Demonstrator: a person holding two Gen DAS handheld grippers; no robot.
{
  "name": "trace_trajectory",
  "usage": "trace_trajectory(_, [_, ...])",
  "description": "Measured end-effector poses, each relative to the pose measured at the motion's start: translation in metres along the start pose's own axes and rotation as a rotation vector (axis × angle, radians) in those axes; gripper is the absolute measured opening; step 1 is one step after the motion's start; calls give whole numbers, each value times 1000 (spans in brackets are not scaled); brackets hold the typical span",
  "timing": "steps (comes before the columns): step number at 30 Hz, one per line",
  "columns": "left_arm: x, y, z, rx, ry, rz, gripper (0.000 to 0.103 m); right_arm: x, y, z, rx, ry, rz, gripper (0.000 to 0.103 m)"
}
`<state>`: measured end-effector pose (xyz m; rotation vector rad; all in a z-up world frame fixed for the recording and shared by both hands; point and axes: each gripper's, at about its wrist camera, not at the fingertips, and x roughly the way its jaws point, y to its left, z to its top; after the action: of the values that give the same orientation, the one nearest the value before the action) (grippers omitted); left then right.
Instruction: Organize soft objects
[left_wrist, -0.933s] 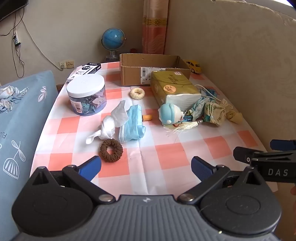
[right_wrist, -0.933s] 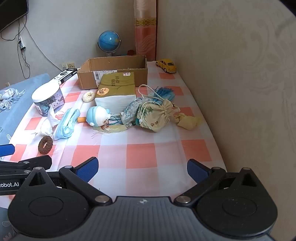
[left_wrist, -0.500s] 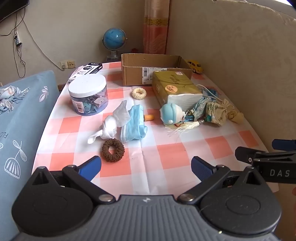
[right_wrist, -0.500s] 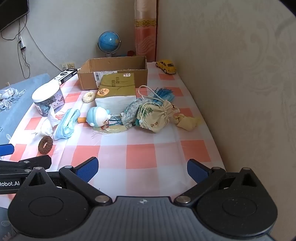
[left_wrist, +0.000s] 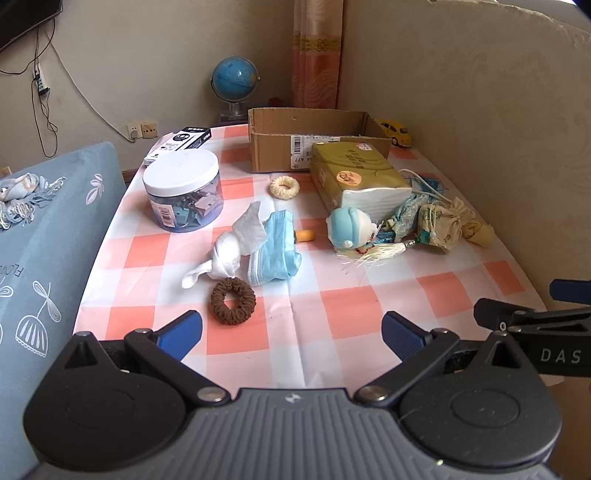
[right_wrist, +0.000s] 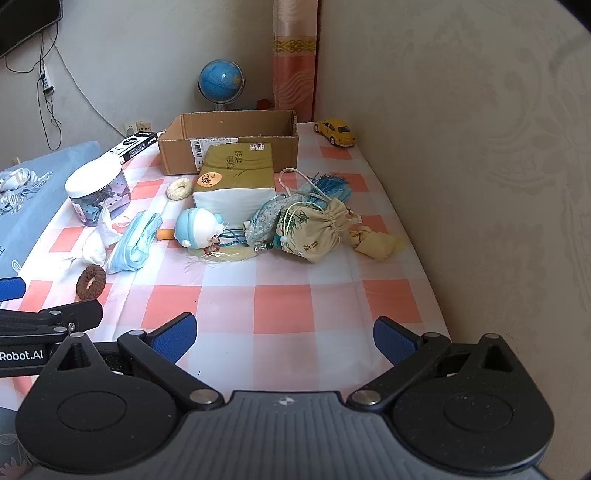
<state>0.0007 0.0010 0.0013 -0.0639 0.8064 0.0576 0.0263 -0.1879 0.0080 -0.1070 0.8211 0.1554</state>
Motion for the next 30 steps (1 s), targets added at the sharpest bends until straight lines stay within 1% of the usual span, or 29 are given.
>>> trace_trajectory(12, [0,-2,0,6,-3,14,103,-2,1,0,-4,-6,-5,103])
trace_trajectory(30, [-1,-3,0,8,-4,15,103,-4,3,-1,-5,-12,-7,103])
